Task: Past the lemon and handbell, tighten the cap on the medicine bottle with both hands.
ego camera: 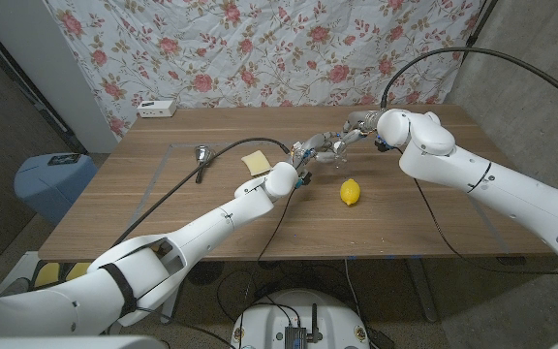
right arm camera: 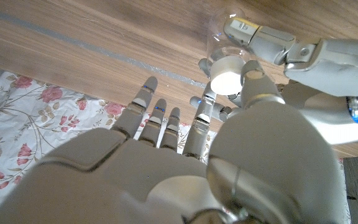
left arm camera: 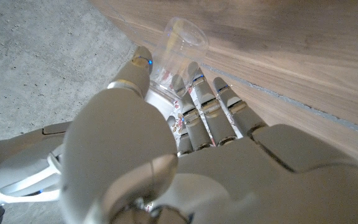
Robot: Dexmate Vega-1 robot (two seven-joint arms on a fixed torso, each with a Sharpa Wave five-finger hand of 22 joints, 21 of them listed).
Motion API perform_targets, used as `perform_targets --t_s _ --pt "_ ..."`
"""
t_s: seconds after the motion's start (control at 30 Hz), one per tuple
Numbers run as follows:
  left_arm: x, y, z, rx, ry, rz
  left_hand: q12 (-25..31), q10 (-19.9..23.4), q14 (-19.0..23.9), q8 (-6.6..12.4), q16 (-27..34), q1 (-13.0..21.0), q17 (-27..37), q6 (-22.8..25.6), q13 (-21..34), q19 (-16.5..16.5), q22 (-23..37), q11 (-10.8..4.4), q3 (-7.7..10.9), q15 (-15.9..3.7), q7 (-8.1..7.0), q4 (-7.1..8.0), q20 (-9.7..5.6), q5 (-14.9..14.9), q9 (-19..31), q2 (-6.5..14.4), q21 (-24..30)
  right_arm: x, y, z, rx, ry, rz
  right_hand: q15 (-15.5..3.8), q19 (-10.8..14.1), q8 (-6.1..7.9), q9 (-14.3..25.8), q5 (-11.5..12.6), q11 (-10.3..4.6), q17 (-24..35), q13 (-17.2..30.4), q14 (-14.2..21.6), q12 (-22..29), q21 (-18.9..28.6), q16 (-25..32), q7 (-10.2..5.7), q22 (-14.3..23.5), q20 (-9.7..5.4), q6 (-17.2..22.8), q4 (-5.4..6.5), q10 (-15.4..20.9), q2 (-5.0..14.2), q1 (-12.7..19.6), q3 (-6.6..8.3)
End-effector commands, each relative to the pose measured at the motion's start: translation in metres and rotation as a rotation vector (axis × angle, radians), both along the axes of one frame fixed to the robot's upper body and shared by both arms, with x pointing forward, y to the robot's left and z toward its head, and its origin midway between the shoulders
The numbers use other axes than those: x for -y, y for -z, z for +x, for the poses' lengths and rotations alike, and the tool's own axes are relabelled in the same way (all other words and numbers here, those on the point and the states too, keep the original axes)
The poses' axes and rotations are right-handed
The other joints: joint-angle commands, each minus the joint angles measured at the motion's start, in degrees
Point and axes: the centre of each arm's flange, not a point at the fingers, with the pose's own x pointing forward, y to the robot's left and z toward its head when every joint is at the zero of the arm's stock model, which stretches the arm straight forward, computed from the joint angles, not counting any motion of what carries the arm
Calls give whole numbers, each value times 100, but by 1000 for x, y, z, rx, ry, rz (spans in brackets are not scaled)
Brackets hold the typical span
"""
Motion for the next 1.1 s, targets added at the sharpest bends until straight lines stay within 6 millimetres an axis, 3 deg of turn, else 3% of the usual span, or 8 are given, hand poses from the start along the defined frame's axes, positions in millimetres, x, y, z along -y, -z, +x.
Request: perform_targets --t_s 0.03,0.6,1.1 --pt "1 -1 0 2 4 0 38 201 115 15 39 20 18 41 29 8 5 -164 450 -351 -30 435 22 46 15 91 -3 2 3 2 21 10 19 -47 95 56 1 -15 -14 32 13 96 56 30 64 3 7 -5 179 57 139 -19 -73 3" --pt "2 -1 -1 1 2 1 35 196 112 17 37 9 17 48 28 8 5 -162 457 -348 -27 440 26 46 15 100 -2 3 11 4 68 49 45 -206 390 123 -31 -8 57 38 7 417 91 82 145 128 12 -118 633 79 525 13 -191 -67" --pt "1 0 -2 2 -1 -3 36 199 100 15 35 7 17 43 29 1 5 -158 469 -344 -29 437 28 48 15 109 -5 -1 17 3 101 77 54 -259 619 196 -57 -27 44 53 2 694 123 105 209 338 19 -154 1137 168 914 43 -464 -182"
